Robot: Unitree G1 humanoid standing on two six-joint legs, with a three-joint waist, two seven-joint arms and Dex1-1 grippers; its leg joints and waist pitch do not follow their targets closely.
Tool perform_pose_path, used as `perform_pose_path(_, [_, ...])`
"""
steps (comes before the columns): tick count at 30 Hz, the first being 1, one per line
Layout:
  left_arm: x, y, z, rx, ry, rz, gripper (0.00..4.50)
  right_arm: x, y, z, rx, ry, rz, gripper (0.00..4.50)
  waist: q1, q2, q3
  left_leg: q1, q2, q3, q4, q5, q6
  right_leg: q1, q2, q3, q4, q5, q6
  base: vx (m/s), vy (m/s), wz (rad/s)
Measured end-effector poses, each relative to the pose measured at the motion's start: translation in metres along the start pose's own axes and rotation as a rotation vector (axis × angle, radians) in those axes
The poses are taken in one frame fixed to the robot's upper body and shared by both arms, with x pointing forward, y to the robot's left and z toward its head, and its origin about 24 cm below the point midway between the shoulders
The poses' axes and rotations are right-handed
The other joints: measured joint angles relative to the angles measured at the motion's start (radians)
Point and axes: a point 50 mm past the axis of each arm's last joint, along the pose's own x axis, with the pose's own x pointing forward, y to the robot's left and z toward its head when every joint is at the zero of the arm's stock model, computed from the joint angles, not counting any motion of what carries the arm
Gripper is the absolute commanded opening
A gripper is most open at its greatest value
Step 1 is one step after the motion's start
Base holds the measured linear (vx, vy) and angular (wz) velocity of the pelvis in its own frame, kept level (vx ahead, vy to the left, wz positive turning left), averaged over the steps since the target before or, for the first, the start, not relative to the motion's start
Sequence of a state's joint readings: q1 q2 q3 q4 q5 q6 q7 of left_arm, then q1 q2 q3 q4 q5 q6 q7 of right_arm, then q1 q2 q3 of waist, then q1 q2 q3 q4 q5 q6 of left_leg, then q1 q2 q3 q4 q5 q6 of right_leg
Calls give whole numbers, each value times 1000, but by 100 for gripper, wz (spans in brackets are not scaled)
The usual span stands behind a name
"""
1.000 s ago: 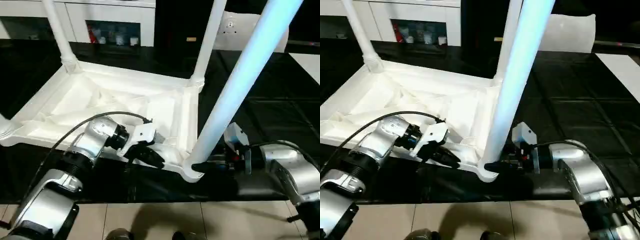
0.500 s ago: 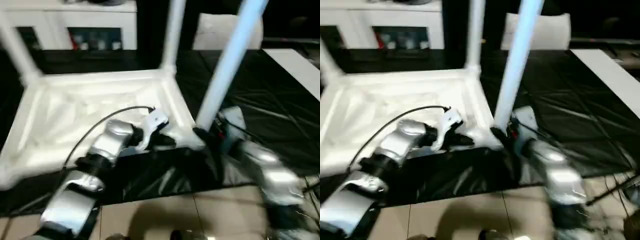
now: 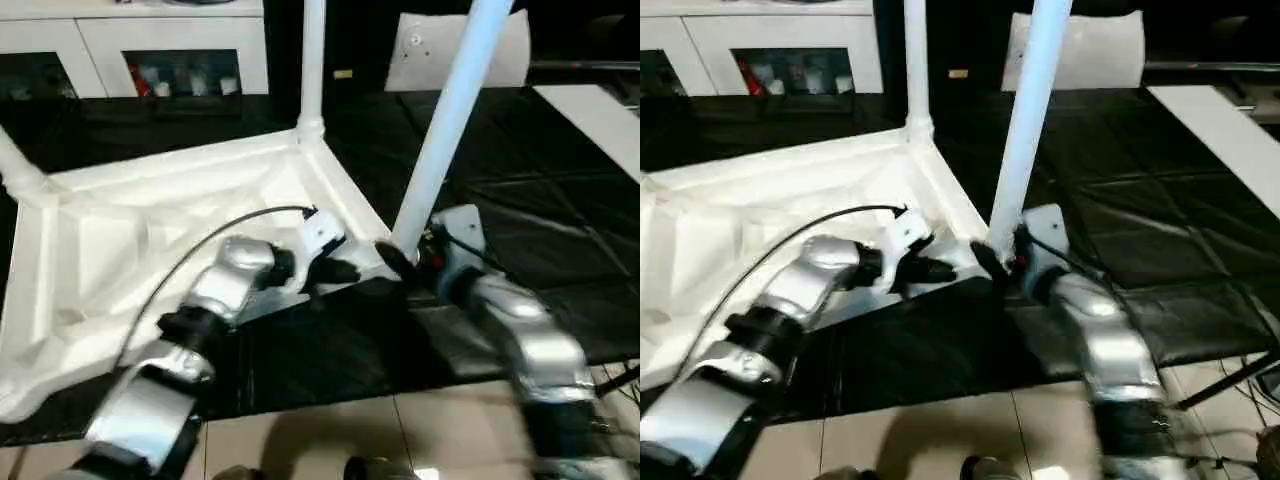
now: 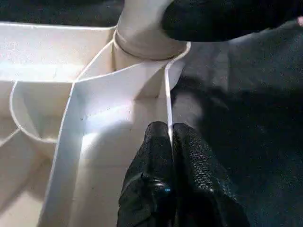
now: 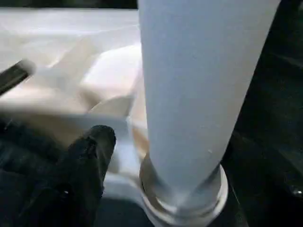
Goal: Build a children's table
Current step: Rotate leg to tighten
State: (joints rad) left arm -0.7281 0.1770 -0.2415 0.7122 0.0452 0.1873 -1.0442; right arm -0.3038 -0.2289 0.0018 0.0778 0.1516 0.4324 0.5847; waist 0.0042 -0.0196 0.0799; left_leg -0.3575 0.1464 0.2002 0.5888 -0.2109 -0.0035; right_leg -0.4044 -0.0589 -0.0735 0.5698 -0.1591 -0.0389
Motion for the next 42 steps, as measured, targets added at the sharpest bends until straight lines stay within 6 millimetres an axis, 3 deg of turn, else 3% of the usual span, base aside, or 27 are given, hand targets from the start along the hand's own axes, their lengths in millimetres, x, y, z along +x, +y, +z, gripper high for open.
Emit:
perform_pose_path(5, [-21, 2, -8, 94, 39, -105, 0, -14, -3, -5, -76, 29, 176, 446, 12, 0, 0, -1, 1, 0, 3, 0, 0, -3, 0, -1, 7, -3, -1, 0, 0, 0])
perform_pose_path(8, [-27, -1, -11, 146, 64, -200, 0, -26, -14, 0, -128, 44, 251, 446, 30, -1, 0, -1, 0, 0, 6, 0, -1, -2, -1, 0, 6, -2, -2, 0, 0, 0])
perform_pose_path(16, [-44, -4, -19, 225, 130, -380, 0, -43, -15, 1, -209, 109, 525, 446, 42, -3, 0, 1, 0, 0, 9, 0, -1, 1, -2, 0, 8, -1, -3, 0, 0, 0])
perform_pose_path(31, [-43, -8, -15, 286, 166, -495, 0, -39, 1, -3, -184, 143, 776, 322, 85, -9, 0, 1, 0, 0, 10, 0, 0, 1, -2, 0, 8, -1, -3, 0, 0, 0])
perform_pose_path(39, [-43, -7, -15, 294, 168, -502, 0, -40, 2, -6, -145, 157, 804, 267, 86, -9, 0, 1, 0, 1, 10, 0, 0, 1, -2, 0, 8, -1, -3, 0, 0, 0])
perform_pose_path(42, [-43, -8, -15, 291, 166, -505, 0, -40, 2, -7, -124, 161, 805, 226, 86, -10, 0, 1, 1, 0, 10, 0, -1, 1, -2, 0, 8, -1, -3, 0, 0, 0])
